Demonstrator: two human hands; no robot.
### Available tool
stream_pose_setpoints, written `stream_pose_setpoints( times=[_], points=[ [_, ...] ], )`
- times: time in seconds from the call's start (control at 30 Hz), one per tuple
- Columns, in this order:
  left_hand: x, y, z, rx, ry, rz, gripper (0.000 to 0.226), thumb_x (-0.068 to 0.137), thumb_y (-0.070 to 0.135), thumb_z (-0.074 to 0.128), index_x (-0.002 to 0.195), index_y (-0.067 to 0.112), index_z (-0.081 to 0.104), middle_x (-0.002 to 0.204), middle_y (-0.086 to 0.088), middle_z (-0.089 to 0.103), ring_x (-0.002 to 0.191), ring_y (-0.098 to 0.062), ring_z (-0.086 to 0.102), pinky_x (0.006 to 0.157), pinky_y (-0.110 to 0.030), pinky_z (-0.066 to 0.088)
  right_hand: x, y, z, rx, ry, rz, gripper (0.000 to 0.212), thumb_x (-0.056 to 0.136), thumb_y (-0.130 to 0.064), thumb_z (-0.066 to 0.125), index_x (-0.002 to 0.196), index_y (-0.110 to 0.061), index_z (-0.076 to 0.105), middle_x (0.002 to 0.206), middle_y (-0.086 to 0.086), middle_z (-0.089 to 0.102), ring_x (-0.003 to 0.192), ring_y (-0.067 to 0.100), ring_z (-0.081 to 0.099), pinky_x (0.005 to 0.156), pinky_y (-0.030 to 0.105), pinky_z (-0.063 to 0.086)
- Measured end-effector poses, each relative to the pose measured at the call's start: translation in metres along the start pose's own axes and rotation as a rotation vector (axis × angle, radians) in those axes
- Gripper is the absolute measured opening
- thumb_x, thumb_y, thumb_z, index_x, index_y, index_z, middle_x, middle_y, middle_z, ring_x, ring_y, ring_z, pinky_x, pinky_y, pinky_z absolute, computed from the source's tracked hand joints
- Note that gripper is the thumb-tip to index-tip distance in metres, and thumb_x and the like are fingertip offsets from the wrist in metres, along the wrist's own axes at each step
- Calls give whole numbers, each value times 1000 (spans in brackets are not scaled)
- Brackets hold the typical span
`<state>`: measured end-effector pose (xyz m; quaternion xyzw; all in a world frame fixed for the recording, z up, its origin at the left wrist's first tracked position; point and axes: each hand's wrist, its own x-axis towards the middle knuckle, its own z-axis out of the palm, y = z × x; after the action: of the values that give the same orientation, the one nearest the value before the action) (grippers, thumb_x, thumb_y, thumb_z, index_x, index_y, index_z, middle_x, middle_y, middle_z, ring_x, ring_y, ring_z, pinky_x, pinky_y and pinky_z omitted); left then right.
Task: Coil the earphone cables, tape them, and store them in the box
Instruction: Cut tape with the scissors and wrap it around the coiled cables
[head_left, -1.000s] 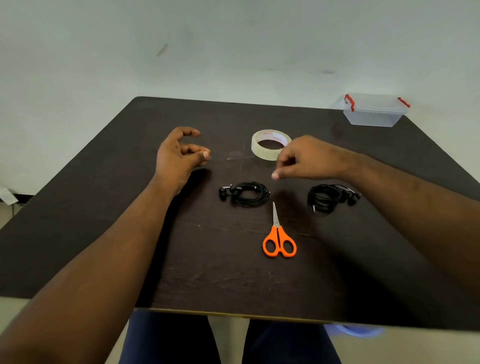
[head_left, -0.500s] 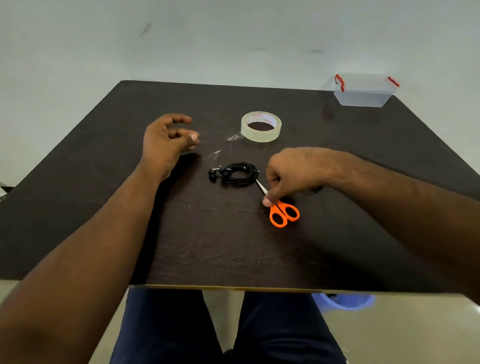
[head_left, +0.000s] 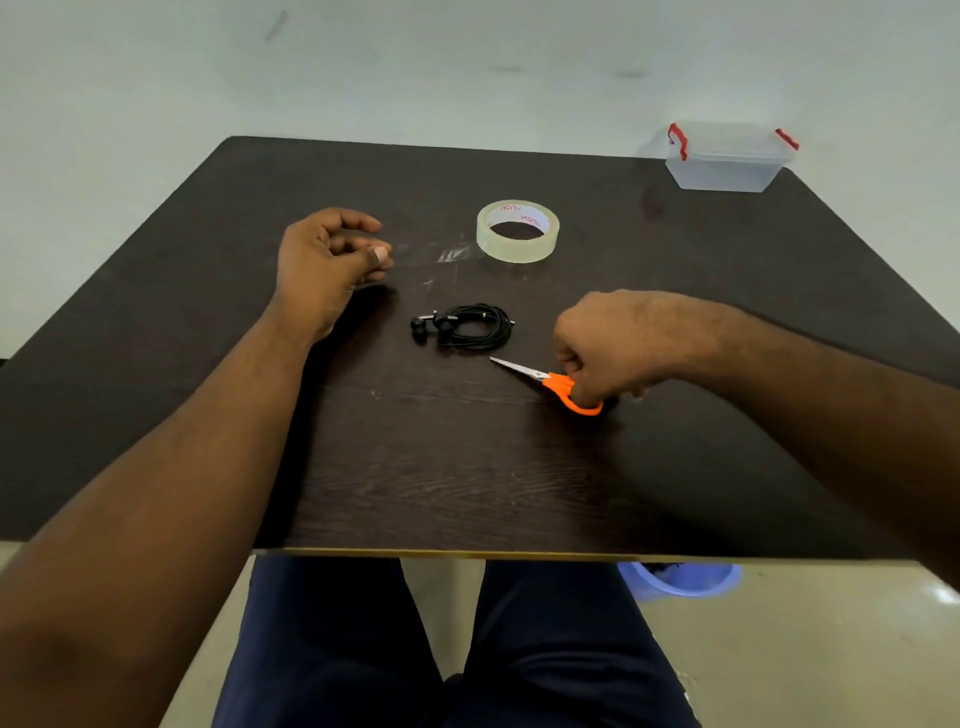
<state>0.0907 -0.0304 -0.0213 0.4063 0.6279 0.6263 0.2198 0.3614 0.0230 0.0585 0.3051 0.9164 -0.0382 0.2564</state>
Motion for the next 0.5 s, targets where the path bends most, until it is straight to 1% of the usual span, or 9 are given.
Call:
stream_pose_setpoints(
  times=[0.07,0.13,0.2,0.23,0.3,0.37,0.43,0.5],
  points=[
    [0,-1,1,5,-6,-1,20,84,0,70,93,17,65,78,-4,72,78,-21,72,74,-33,59,-4,4,-4,-85,34,-21,7,74,-18,61,72,-11,61,62,5,68,54,17,68,51,27,52],
    [2,-1,1,12,-8,-2,20,84,0,70,94,16,65,82,-8,72,80,-23,72,76,-35,60,-10,8,-14,-203,84,-53,12,73,-20,63,72,-8,62,61,5,63,54,20,60,51,30,47],
    [3,-1,1,11,-4,-4,20,84,0,70,95,16,65,83,-10,71,80,-23,72,76,-36,60,-13,10,-26,-318,91,-83,16,75,-19,65,70,-5,59,56,4,53,47,17,47,43,25,40],
    [3,-2,1,9,-2,-4,20,84,0,70,96,15,65,82,-10,71,80,-23,72,77,-37,60,-13,9,-34,-381,75,-95,18,77,-19,65,68,-5,57,53,2,48,43,14,40,39,21,34],
    [3,-2,1,8,1,-8,22,84,-2,70,98,14,65,83,-9,71,81,-23,71,77,-36,60,-9,8,-52,-508,83,-141,21,82,-20,65,66,-10,56,51,-1,41,42,12,32,41,22,26],
    [4,-2,1,-1,12,-5,26,83,-3,69,100,17,64,83,-8,71,81,-22,71,76,-35,59,0,7,-72,-573,139,-169,20,85,-23,66,69,-13,58,53,-3,41,45,12,31,43,23,24],
    [5,-1,0,-11,32,-3,32,83,-3,69,104,20,63,84,-9,72,83,-22,72,75,-33,58,12,5,-92,-582,250,-189,15,84,-20,66,74,-10,59,59,2,48,48,14,35,44,24,22],
    [5,-1,-1,-13,55,-4,33,83,-3,70,105,20,63,86,-10,72,85,-22,72,76,-31,57,26,1,-110,-564,321,-172,14,83,-19,65,78,-7,60,66,7,56,57,20,43,45,26,26]
  ],
)
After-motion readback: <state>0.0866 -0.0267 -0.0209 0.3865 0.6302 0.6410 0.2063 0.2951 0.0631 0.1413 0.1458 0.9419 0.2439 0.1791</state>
